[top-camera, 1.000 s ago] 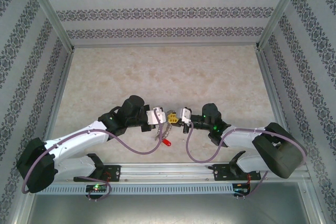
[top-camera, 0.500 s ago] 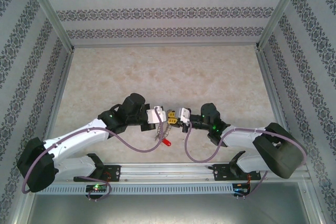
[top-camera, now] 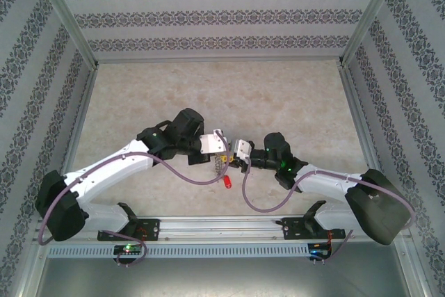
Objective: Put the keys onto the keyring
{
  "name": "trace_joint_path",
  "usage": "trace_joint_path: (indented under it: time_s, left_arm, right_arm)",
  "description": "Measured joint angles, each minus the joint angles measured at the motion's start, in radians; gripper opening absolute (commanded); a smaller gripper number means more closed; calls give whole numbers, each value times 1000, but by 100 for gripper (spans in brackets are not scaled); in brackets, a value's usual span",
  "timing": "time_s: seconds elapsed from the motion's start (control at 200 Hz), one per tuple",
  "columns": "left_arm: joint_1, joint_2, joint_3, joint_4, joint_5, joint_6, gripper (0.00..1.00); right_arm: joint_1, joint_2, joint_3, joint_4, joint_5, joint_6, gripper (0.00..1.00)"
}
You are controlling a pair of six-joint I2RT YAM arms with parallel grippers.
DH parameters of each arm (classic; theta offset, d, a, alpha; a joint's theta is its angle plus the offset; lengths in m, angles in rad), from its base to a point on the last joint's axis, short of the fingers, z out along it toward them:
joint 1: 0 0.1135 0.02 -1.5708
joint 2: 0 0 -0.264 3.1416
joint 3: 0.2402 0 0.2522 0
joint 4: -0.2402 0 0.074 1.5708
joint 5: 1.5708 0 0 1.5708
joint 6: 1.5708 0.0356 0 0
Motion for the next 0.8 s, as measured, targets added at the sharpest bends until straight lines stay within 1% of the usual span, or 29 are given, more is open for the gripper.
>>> trace_joint_path:
  time_s: [0.22, 0.495, 0.799]
  left_arm:
    - [-7, 37, 50, -88, -3, 23, 0]
    - [-11, 70, 96, -163, -12, 42, 0]
    - [-11, 69, 97, -174, -18, 49, 0]
  right_arm:
    - [-23, -6, 1, -15, -3, 0, 24]
    - [-26, 16, 23, -13, -71, 0, 22]
    - [-32, 47, 30, 12, -126, 12, 22]
